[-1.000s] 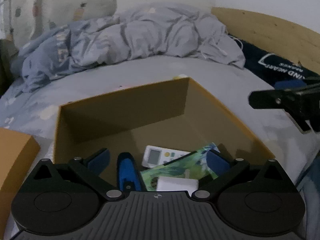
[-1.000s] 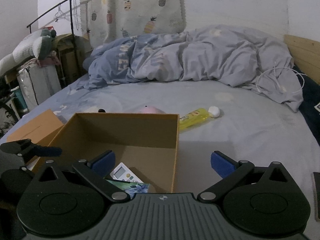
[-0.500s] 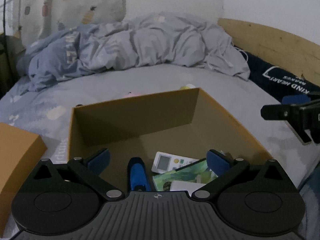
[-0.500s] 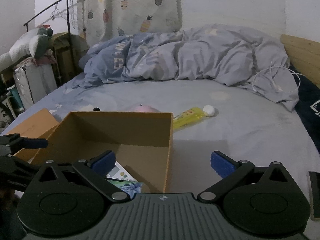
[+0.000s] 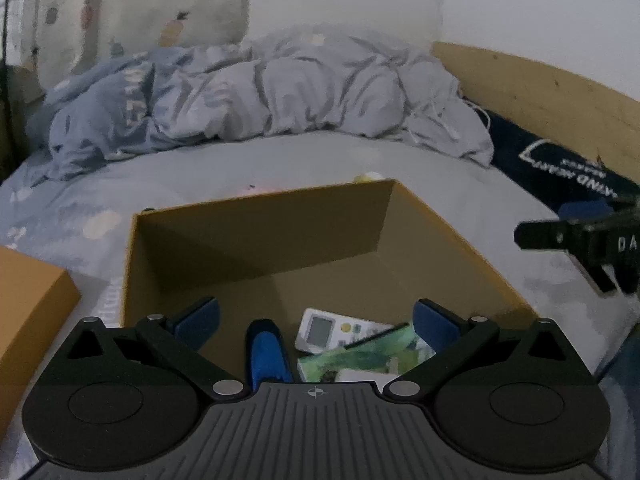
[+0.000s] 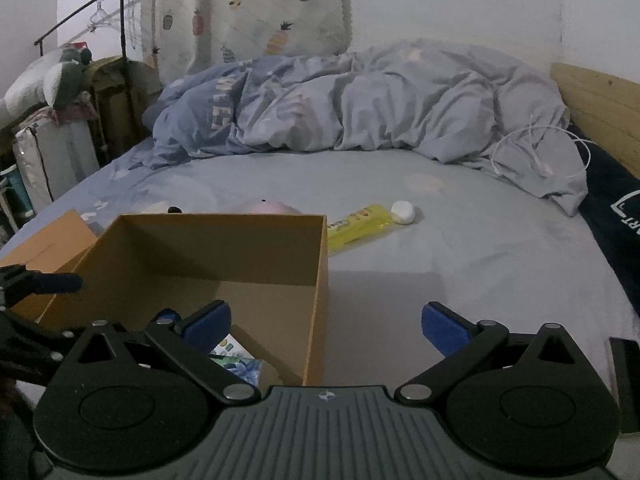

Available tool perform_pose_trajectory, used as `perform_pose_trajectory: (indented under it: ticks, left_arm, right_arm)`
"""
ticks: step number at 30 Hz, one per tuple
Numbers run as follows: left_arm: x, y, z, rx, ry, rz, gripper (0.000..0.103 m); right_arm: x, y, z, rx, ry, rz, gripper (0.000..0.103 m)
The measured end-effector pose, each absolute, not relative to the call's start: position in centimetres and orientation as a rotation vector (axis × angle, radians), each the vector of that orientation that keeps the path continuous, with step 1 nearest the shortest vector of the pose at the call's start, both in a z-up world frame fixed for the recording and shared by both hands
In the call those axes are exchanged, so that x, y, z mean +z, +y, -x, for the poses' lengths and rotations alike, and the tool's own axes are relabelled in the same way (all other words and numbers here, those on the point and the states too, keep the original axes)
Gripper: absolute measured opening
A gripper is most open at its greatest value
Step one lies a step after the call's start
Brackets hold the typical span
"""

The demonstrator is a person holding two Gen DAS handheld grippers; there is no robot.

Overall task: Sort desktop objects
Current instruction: 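Withdraw the left tool and move it toward the black shaver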

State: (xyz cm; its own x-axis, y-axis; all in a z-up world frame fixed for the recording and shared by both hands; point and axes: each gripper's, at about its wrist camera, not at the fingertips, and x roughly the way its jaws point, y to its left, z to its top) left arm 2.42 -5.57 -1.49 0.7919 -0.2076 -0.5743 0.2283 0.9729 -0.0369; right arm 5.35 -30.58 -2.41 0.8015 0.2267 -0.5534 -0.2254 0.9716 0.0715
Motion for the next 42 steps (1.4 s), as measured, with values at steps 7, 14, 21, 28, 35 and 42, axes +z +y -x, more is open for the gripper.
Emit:
perform_pose_trajectory:
  ticks: [7, 14, 21, 28, 35, 42]
  left_arm:
    - [-0.4, -2.7, -3.4, -0.152, 0.601, 0.066, 0.103]
    - [0.5, 0.7, -4.5, -0.063, 0.591, 0.175, 0.103]
    - [0.5, 3.3, -5.9, -0.011, 0.606, 0.228, 0.103]
    - [0.0, 3.4, -6.7, -0.012, 0.631, 0.191, 0.103]
    - [-0.4, 3.4, -7.5, -0.029, 0.647, 0.172, 0.103]
    - [0.3, 4.8, -9.2, 0.003, 0.645, 0.187, 0.103]
  right_arm:
    - [-2.2, -30.5, -5.1, 0.240, 0.576, -0.012, 0.103]
    - [-1.8, -30.6, -4.9, 0.250, 0.550, -0.030, 0.103]
    - [-1.4, -30.9, -5.0, 0.267, 0.535, -0.059, 0.103]
    - [-2.0, -30.2, -6.2, 0.302, 0.603, -0.095, 0.103]
    - [-2.5, -29.0, -7.8, 0.298, 0.659, -0.092, 0.103]
    - [-2.5, -27.9, -9.3, 0.298, 0.681, -0.084, 0.103]
